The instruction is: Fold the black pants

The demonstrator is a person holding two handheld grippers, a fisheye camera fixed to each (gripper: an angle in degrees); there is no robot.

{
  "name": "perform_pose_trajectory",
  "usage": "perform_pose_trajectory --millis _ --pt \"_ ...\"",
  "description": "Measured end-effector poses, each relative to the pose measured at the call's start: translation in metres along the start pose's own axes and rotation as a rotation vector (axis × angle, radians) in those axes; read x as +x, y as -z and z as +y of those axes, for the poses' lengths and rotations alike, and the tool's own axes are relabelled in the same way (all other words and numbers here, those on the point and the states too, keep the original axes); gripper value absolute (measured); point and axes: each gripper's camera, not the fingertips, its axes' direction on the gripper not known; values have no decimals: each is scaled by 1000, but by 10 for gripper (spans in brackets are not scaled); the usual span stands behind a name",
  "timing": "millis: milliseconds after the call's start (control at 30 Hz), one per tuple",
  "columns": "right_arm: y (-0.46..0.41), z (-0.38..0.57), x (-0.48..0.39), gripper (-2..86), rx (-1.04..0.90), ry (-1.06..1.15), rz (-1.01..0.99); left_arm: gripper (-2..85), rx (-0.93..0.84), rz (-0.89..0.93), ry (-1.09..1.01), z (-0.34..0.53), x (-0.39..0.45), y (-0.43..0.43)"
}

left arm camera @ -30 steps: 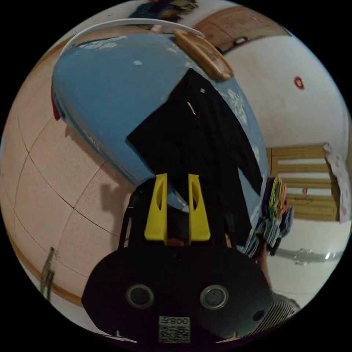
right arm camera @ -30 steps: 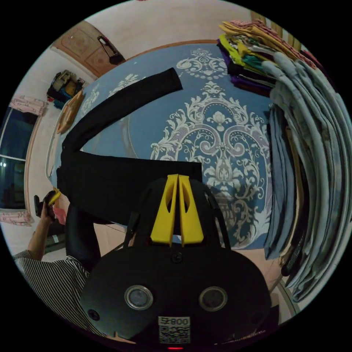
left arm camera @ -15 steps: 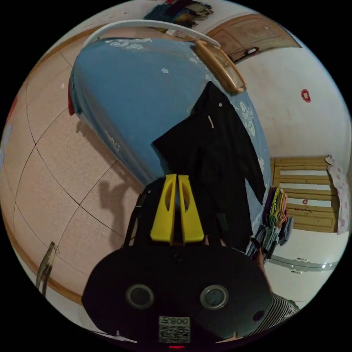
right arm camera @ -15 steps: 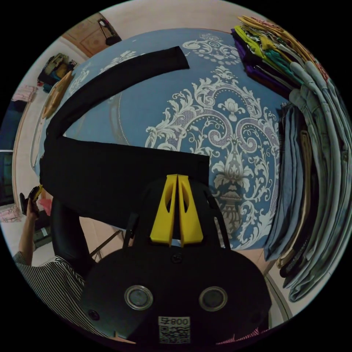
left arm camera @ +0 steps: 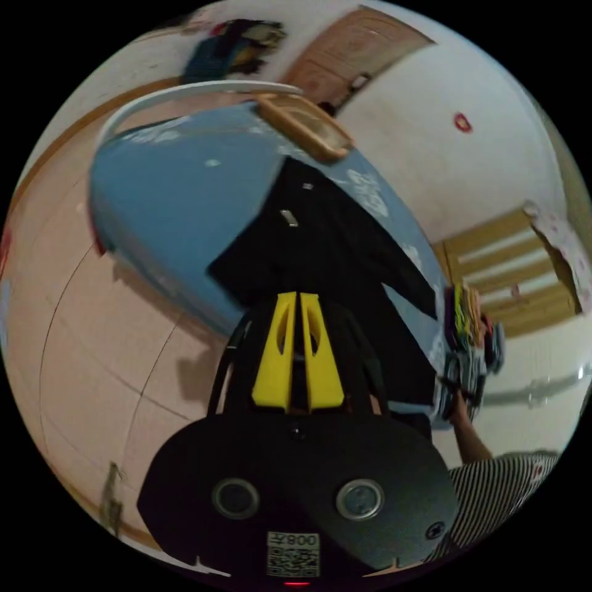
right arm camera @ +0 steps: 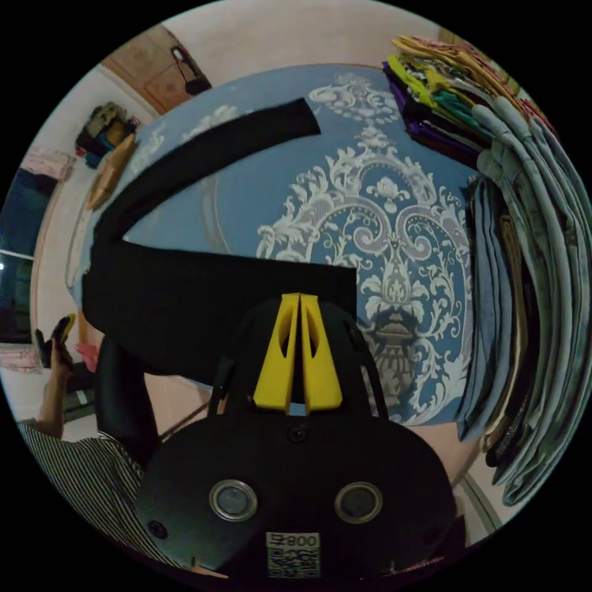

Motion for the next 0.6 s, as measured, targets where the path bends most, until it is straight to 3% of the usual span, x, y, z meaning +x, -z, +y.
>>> perform_pose_trajectory --millis 167,333,600 --pt "26 -47 4 5 116 -52 -123 72 -152 23 -350 -41 107 -82" --pt "32 -115 -6 21 146 -61 -125 80 -296 -128 -613 -67 205 -181" --pt "19 -225 -30 59 99 -10 3 76 -394 -331 -730 -82 254 -275"
